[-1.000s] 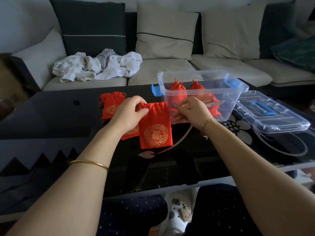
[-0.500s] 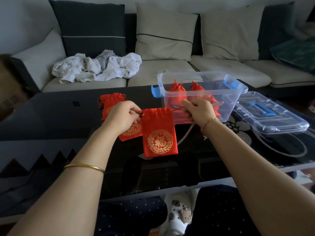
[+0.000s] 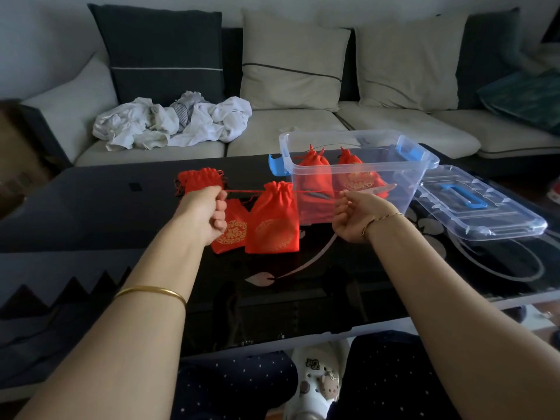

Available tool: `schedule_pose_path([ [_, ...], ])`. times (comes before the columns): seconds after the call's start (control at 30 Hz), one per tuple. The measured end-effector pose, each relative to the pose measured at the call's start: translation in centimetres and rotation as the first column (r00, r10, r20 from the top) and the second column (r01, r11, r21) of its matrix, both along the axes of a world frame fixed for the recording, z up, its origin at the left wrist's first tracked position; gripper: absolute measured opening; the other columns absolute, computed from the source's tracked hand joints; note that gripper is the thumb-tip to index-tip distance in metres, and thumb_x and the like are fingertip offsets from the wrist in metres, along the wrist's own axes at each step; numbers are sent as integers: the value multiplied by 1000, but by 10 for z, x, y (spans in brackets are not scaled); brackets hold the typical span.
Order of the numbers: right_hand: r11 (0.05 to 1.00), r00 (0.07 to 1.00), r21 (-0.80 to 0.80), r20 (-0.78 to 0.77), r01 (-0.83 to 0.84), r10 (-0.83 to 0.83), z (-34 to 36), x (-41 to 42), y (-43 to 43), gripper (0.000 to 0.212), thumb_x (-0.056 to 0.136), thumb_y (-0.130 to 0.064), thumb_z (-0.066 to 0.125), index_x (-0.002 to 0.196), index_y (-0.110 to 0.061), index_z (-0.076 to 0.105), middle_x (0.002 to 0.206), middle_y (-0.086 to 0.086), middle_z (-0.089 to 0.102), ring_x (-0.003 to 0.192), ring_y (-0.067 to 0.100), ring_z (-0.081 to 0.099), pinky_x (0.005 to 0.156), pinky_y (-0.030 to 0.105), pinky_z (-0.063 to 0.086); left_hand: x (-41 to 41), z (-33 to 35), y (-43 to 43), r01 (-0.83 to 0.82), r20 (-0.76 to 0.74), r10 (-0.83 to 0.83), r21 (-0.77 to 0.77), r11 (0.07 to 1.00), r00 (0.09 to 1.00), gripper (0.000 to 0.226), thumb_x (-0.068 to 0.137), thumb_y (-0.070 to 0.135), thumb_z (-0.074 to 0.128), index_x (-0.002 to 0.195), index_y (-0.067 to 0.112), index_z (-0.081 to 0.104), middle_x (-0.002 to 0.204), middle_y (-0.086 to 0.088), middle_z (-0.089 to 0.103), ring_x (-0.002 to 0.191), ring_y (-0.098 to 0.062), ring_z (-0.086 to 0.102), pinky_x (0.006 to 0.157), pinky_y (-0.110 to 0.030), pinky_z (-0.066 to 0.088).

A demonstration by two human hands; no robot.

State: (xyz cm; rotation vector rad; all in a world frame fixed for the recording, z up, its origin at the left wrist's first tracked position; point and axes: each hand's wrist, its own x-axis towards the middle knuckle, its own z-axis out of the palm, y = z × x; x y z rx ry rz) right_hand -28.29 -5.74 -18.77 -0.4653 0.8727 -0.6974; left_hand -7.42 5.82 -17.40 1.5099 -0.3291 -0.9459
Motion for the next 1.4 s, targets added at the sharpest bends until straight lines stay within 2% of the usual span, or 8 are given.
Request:
schedule_pose_path([
  [0.07,994,996,70,27,83,-85,-1,-1,-2,34,94,-18,47,61,-15,44,37,-6,40,31,3,37,33,11,30,3,0,1,-57,-269,40,-54,997,962,38,96,25,39,59,22,47,38,10,34,29,-5,25,34,-17,20],
  [0.2,981,981,-57,-38,187,-189,1,5,-3,33,94,-18,46,61,-15,47,41,-6,41,33,5,37,34,11,32,-4,7,-2,-114,-331,30,-238,965,943,35,97,30,43,64,21,51,51,9,47,40,-4,37,45,-17,28],
  [0.37,821,971,-568,-156,62,-181,21,14,13,25,93,-16,51,69,-12,57,58,-1,47,47,11,41,45,22,35,-21,22,-6,141,-17,-169,-465,874,986,30,100,34,38,75,22,50,99,8,71,95,-4,65,79,-24,42],
  [0.57,479,936,-871,-251,-107,-248,47,31,41,26,92,-19,54,69,-18,65,67,-3,57,61,8,48,56,19,39,-41,28,-5,351,149,-318,-346,870,936,25,96,26,50,96,6,67,71,1,61,59,-9,54,68,-23,45],
  [0.8,374,944,-913,-256,-165,-208,53,37,49,26,92,-18,54,70,-20,67,72,-9,63,71,1,56,73,21,48,-46,26,-4,504,448,-392,-159,849,803,21,83,13,68,100,0,68,52,6,49,47,-5,42,59,-23,41],
  [1.0,548,956,-812,-284,-199,-74,49,40,44,31,97,-30,45,84,-12,67,78,0,64,71,10,57,62,23,44,-50,27,-5,508,380,-413,-194,839,828,10,86,16,64,83,6,66,56,6,53,43,-2,38,55,-20,39],
  [1.17,585,850,-679,-526,-444,34,31,36,35,33,96,-31,44,80,-10,64,78,11,61,72,25,45,61,29,31,-49,26,-6,494,326,-408,-249,833,852,15,92,10,56,81,9,66,58,5,54,43,-1,39,49,-15,42],
  [1.4,632,927,-713,-374,-304,24,34,32,34,33,92,-19,53,61,-9,55,67,9,56,75,27,45,68,36,36,-47,23,-6,426,292,-349,-268,864,891,9,90,8,58,83,12,61,64,2,67,54,-6,57,51,-17,49],
])
